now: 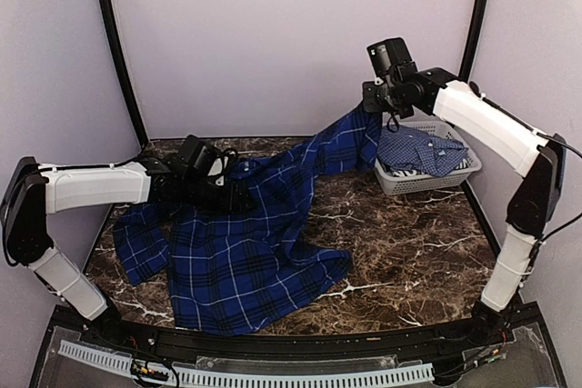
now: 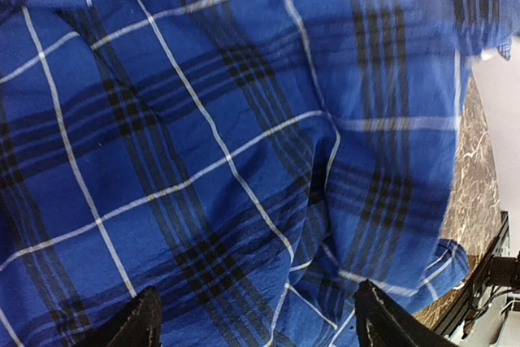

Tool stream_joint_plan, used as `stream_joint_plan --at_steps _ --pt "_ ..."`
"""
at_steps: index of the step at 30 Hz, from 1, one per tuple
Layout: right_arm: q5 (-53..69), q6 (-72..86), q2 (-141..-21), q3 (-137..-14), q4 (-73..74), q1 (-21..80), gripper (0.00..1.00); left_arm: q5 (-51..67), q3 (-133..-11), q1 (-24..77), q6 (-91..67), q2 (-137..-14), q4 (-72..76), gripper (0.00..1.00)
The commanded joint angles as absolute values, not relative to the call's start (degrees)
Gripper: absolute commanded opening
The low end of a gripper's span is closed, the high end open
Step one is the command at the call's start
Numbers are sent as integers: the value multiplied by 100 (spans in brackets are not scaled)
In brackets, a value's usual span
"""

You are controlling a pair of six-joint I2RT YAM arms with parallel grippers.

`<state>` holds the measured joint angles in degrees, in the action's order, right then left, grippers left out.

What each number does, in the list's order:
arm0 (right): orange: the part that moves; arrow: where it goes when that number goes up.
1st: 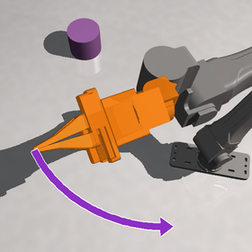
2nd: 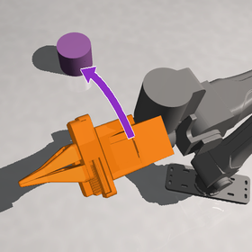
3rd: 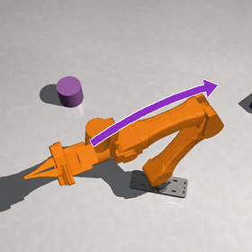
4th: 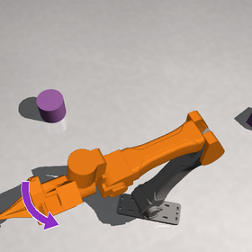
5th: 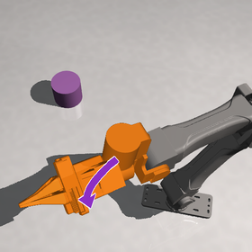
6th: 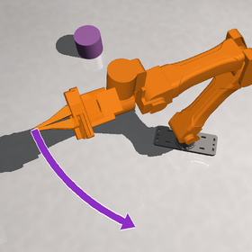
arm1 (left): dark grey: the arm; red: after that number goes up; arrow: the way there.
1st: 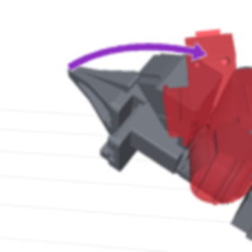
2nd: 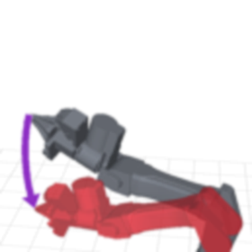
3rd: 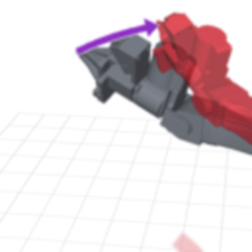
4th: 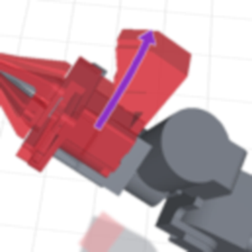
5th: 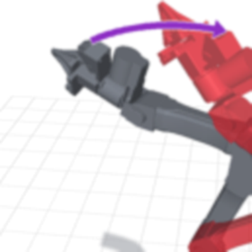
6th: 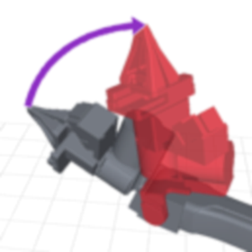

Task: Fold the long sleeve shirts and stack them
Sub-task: Flatten out the crumpled shirt at the center of the board.

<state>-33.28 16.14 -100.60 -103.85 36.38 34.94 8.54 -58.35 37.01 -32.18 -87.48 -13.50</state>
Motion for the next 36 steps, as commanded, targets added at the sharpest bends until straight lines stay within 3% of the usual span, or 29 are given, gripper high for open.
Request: stream_joint_plan --at_steps 1,7,15,24,28,36 --pt "-3605 528 -10889 -11802 3592 3040 0 950 -5807 3934 -3268 -8973 -1246 80" --pt "-3557 -122 -12002 -13469 3388 2564 0 984 -5926 4270 -3278 -9372 -1303 79" --pt "-3530 -439 -12272 -13146 2540 1988 0 976 -5927 4726 -3379 -9674 -1445 77" --pt "-3223 -161 -12253 -12927 2901 1626 1 938 -5733 5297 -3678 -9735 -1568 75" --pt "-2935 -1 -11962 -12376 3019 1626 18 744 -5545 5474 -3752 -9837 -1712 75" --pt "-2483 333 -11168 -11693 3360 1975 60 571 -4856 5592 -3908 -9672 -1972 75"
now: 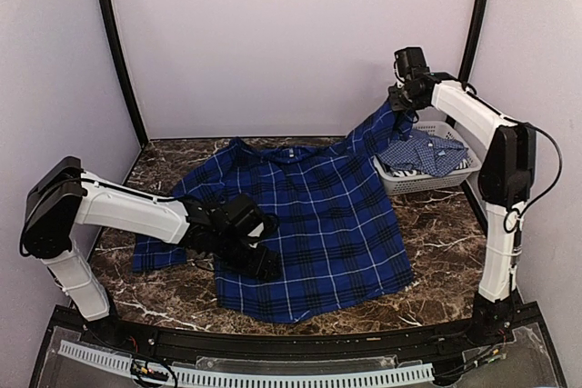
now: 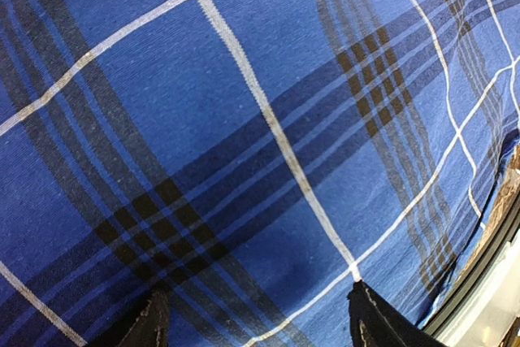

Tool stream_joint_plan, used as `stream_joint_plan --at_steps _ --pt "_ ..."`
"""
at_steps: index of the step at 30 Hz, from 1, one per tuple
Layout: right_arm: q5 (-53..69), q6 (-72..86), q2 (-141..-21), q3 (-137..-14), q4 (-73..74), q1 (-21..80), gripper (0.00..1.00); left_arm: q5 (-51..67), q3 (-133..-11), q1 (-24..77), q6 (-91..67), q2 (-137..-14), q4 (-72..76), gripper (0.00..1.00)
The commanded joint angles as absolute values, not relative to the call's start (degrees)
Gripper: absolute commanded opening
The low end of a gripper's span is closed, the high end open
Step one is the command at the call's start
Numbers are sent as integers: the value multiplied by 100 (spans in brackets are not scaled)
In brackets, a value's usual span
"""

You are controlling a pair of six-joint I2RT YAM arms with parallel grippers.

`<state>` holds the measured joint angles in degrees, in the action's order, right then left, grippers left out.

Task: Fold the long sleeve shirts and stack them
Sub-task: Flatten out the crumpled shirt at the center of the board.

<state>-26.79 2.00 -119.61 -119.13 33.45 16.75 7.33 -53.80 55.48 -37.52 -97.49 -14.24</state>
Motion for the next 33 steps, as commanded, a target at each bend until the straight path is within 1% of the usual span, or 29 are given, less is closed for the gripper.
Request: stream_joint_plan --at_steps 1,3,5,9,14,19,21,24,26,27,29,33 --pt "-2522 348 -11030 -11570 3352 2079 64 589 -4788 5619 -3923 -9588 -2022 75" --pt "-2599 393 -10765 -11306 3337 2293 69 619 -4519 5670 -3980 -9459 -2094 75" --pt "-2666 485 -10501 -11066 3323 2520 72 651 -4324 5723 -4061 -9301 -2174 75" --pt "-2666 656 -10070 -10465 3159 3058 73 821 -3862 5790 -4300 -8880 -2308 75" --pt "-1919 997 -9754 -9404 2714 3699 72 1070 -3338 5931 -4738 -8139 -2516 75" --pt "-1291 1452 -9837 -8409 2186 4178 62 1267 -3150 6002 -4999 -7511 -2785 75" --pt "-1126 1617 -10015 -8226 2153 4262 58 1203 -3377 6004 -4938 -7338 -2969 75" --pt "-743 1931 -10200 -7859 1939 4301 46 871 -4096 5999 -4830 -7244 -3387 75" --pt "-526 2106 -10235 -7528 1778 4379 38 623 -4493 5990 -4780 -7233 -3408 76" --pt "-501 2184 -10220 -7354 1723 4436 36 540 -4611 5979 -4759 -7237 -3350 76" --pt "-500 2308 -10165 -6992 1594 4576 35 387 -4945 5909 -4670 -7335 -3168 76" --pt "-415 2552 -10040 -6333 1456 4758 33 222 -5548 5551 -4283 -8065 -2720 75"
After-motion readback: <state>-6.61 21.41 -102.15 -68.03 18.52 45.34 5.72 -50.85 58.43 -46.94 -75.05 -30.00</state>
